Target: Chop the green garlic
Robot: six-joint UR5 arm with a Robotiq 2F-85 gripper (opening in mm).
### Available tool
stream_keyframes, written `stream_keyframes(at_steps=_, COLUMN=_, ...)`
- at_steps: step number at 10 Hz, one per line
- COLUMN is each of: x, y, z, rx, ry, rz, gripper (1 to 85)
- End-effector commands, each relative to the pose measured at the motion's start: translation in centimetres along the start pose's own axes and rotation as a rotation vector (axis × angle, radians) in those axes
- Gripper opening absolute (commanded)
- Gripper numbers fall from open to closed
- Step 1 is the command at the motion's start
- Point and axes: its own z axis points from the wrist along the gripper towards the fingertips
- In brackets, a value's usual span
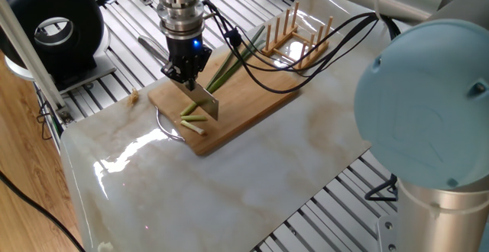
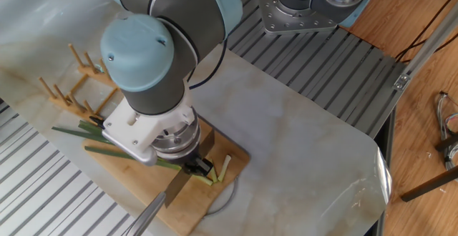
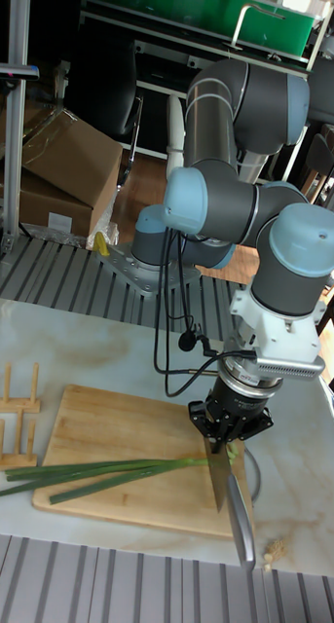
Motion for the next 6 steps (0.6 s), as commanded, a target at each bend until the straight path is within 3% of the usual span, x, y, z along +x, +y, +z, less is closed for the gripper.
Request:
stream_keyframes(at_steps=1, x=-0.01, y=0.05, z=0.31, rx=0.001, ry=0.0, rz=0.009, gripper=1.3)
stream_keyframes(at_steps=6, x=0.27, y=-0.06, z=-0.25, rx=0.014, ry=0.007, rz=0.014, gripper=1.3)
